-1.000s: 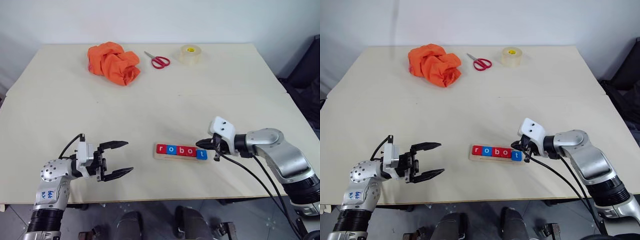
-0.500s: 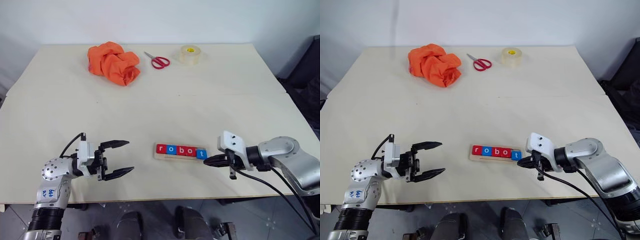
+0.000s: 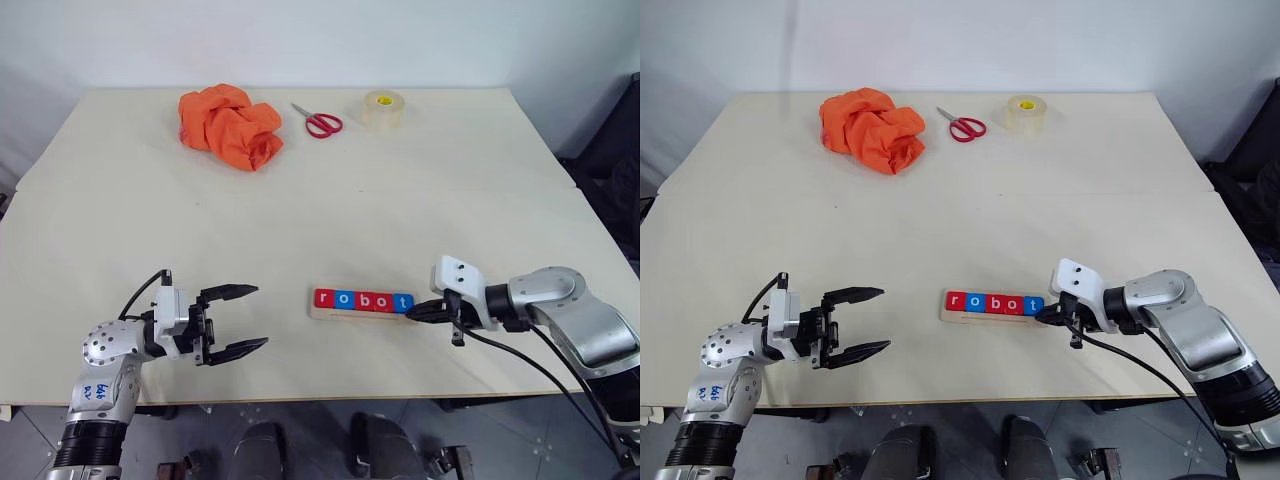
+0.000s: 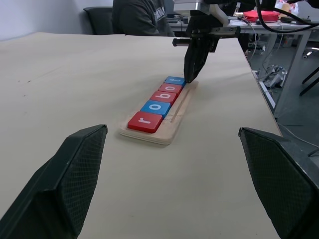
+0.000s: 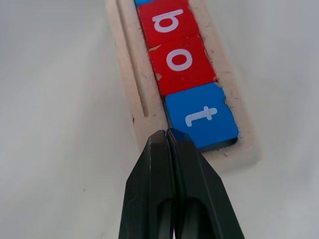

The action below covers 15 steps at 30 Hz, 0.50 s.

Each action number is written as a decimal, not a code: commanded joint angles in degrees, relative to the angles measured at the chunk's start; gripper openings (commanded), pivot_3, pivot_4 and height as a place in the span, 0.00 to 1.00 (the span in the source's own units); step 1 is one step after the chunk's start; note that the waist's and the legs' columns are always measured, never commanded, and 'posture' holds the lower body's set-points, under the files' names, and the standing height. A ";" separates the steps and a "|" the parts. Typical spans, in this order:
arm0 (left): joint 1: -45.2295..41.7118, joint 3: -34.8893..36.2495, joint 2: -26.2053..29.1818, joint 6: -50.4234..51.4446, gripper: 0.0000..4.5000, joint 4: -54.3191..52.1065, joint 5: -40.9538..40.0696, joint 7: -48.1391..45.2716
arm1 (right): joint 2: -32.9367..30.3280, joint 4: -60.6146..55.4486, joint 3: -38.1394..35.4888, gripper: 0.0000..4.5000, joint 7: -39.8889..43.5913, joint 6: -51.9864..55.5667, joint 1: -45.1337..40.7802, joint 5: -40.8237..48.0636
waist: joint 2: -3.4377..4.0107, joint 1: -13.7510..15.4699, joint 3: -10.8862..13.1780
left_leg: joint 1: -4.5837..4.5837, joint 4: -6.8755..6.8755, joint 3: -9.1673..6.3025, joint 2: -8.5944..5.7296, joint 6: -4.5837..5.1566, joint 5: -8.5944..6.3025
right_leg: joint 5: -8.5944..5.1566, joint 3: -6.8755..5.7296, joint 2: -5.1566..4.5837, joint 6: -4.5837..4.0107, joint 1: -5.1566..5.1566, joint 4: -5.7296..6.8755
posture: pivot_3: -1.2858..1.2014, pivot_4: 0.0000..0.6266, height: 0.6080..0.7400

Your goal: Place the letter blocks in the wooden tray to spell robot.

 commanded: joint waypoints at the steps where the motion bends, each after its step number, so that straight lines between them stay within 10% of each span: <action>1: -0.33 0.39 0.22 -0.20 1.00 -1.41 -0.98 0.03 | 0.05 -2.23 -1.38 0.01 0.07 0.03 -0.27 0.79 | 0.00 -0.01 0.00 | 0.00 0.00 0.00 0.00 0.00 0.00 | 0.00 0.00 0.00 0.00 0.00 0.00 | 0.52 0.24 1.00; 15: -0.94 2.19 1.87 0.72 1.00 -2.34 2.98 8.86 | -3.30 8.33 -15.99 0.01 10.79 -18.06 7.95 6.86 | 0.00 0.09 0.00 | 0.01 0.00 -0.01 -0.02 0.01 0.00 | 0.01 0.00 0.00 0.02 0.05 -0.03 | 0.52 0.24 1.00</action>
